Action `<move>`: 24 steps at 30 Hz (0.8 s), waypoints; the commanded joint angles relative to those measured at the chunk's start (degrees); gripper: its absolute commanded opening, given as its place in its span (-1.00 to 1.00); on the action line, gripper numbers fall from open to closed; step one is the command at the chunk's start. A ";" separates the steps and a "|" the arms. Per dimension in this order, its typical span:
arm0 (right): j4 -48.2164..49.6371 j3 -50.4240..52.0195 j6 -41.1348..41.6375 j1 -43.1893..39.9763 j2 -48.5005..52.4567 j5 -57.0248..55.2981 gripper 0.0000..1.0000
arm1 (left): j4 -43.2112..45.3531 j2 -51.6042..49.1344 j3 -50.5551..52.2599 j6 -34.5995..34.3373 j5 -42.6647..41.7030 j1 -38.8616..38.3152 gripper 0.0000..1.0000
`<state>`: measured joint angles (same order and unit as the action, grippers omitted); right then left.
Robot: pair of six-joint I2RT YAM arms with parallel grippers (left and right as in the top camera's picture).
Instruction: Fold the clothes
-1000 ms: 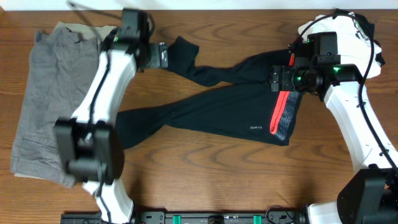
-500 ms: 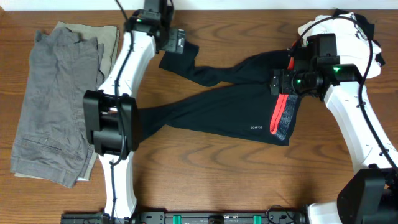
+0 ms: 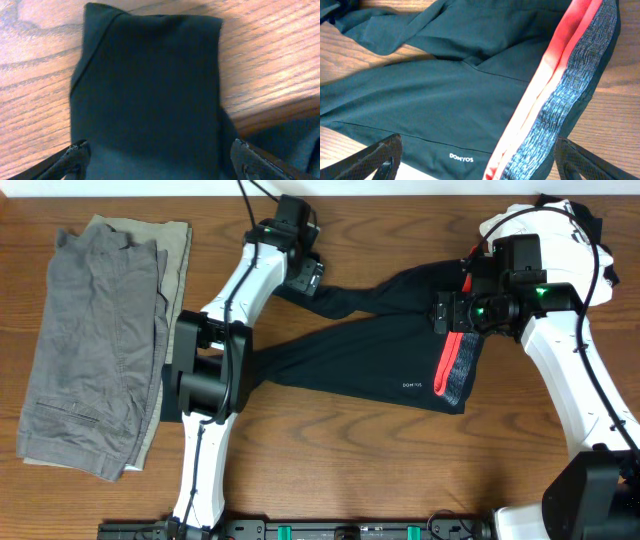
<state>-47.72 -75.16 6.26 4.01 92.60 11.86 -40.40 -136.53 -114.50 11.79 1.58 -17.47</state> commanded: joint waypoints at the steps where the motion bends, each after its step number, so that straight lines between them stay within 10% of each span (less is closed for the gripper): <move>1: 0.15 0.07 -0.76 0.57 -0.46 0.61 0.91 | -0.52 -0.74 -0.85 1.09 2.12 -0.13 0.68; 9: 0.31 0.07 -0.79 0.55 -0.46 0.57 0.92 | -1.49 -0.74 -0.85 1.07 4.07 -0.07 0.20; 24: 1.29 0.07 -0.76 0.57 -0.46 0.59 0.92 | -7.65 -0.50 -0.85 7.10 4.02 -0.39 0.15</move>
<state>-46.70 -75.16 6.26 4.01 92.62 12.01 -47.40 -136.53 -114.50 16.34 4.93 -17.74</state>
